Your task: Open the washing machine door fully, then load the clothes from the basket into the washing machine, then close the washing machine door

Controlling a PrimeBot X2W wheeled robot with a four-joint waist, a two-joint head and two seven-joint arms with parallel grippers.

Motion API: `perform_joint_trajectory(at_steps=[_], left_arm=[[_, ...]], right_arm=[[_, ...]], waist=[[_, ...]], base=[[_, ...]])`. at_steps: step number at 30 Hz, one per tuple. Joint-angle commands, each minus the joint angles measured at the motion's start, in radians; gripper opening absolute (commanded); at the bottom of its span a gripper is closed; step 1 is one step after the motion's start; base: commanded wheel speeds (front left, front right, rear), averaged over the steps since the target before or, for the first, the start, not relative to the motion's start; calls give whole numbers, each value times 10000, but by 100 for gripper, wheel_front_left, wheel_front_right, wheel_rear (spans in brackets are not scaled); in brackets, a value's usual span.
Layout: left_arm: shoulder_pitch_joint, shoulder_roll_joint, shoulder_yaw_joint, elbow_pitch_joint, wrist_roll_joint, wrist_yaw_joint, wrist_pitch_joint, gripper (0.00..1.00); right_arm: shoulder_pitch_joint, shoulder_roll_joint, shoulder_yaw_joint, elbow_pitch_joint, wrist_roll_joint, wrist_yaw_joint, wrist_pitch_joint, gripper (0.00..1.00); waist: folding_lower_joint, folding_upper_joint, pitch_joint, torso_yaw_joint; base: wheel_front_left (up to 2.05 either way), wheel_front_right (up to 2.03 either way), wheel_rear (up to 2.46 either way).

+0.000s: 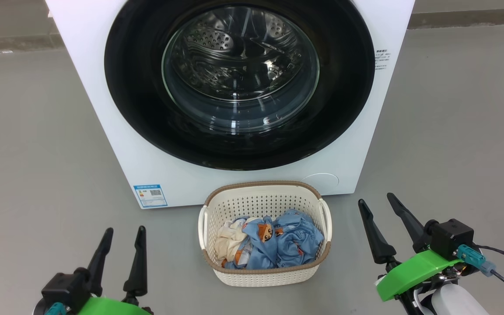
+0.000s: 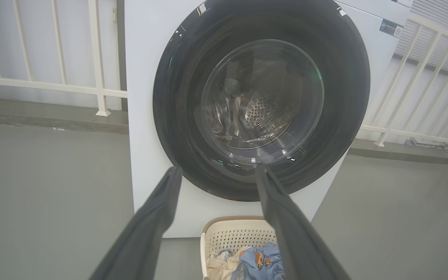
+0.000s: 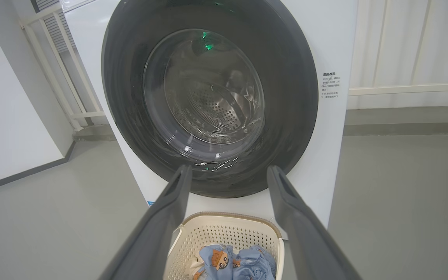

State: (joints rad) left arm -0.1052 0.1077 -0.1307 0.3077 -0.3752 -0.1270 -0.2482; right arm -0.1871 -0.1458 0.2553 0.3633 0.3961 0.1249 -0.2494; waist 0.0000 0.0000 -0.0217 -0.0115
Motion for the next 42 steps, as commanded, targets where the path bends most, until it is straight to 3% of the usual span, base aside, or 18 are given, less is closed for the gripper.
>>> perform_joint_trajectory(at_steps=[1,42], left_arm=[[-521,150,307,-219,117,-23,-135,100],[-551,41,651,-277,266,-33,-136,100]], right_arm=[[-424,-70,165,-199,-196,58,-124,100],[-419,54,-18,-198,-233,58,-124,100]], waist=[[0,0,0,2],[0,0,68,33]], base=[[0,0,0],[0,0,0]])
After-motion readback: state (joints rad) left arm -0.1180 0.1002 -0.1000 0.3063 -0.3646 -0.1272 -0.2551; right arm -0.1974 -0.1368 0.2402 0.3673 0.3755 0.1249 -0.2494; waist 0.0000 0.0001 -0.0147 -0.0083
